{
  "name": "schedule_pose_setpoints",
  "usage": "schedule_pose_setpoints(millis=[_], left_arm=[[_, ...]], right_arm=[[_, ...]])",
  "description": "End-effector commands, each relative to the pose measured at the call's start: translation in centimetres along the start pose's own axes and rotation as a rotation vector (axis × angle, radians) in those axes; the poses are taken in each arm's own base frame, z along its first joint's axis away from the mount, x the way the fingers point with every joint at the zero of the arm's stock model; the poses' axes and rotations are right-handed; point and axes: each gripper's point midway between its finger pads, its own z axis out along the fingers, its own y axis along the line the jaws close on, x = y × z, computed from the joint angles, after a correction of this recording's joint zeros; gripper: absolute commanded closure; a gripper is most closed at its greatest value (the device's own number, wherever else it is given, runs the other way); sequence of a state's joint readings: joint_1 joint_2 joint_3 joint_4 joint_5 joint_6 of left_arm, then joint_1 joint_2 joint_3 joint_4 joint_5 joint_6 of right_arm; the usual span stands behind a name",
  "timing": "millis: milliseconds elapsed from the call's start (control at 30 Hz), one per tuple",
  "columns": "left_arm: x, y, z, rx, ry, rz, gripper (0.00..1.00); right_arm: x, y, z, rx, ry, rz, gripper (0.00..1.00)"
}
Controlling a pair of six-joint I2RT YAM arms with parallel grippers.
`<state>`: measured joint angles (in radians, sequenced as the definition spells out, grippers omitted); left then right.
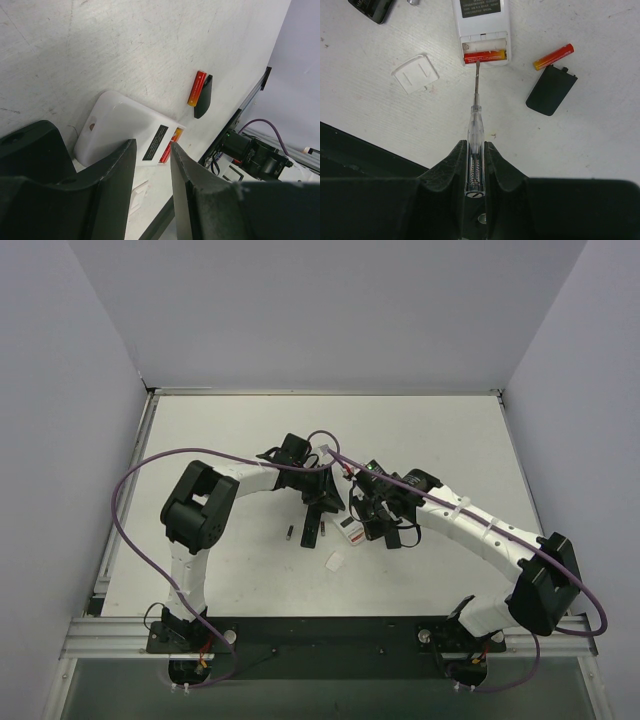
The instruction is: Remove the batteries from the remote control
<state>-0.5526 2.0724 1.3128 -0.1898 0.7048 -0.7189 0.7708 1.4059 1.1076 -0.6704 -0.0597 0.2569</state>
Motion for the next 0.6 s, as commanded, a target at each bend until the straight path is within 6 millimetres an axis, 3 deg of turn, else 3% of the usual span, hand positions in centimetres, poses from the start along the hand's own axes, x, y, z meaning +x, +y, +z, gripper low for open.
schedule_pose_setpoints(millis=[0,567], left_arm=[[-0.4,-0.6,-0.5,0.018,-0.022,0.037,0.56],[-0.5,-0.7,-0.5,0.021,-0.023,0.032,0.56]], right_arm=[[0.6,-0.8,-0.4,0.03,0.033,-0.003,1.0],[1.0,-1.7,0.8,0.084,0.125,-0.031,1.0]])
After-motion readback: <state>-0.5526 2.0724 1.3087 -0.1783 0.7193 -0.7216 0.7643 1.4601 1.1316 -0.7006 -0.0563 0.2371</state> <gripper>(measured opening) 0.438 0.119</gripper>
